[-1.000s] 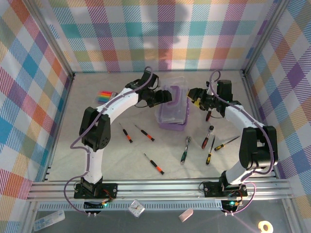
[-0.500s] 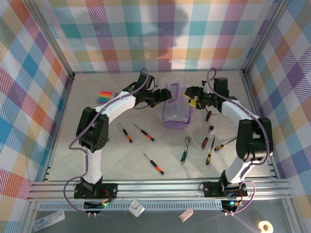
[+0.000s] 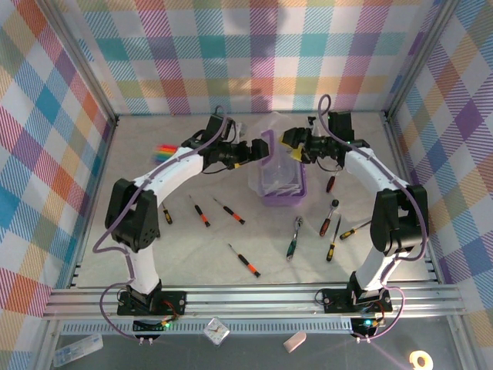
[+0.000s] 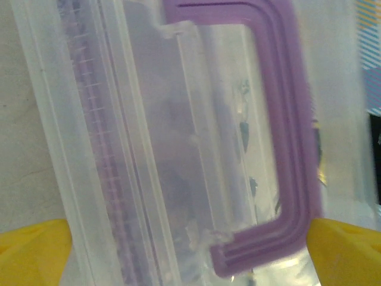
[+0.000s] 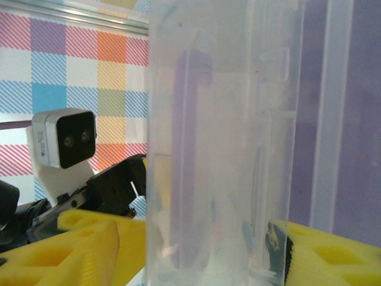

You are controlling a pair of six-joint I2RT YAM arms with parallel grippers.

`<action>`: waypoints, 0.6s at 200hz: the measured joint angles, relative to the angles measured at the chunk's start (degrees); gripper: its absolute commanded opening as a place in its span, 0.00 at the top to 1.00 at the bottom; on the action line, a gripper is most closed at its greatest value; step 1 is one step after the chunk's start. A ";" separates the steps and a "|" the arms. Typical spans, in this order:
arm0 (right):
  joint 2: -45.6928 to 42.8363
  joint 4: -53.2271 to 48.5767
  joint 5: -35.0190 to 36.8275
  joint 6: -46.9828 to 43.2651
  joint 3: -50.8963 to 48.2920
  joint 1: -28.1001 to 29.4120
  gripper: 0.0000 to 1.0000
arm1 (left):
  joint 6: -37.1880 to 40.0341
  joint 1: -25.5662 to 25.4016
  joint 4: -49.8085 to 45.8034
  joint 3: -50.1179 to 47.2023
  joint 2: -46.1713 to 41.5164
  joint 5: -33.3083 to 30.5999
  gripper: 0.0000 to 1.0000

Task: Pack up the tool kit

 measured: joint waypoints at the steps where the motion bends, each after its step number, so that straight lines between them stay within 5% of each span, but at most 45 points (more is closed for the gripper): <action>1: 0.00 -0.04 0.02 -0.02 0.09 0.07 0.34 | 0.09 0.09 0.04 -0.15 -0.26 0.02 0.00; 120: 4.90 -6.08 8.28 -2.47 9.62 12.28 0.34 | -1.07 6.64 10.51 -21.31 -12.04 6.93 0.00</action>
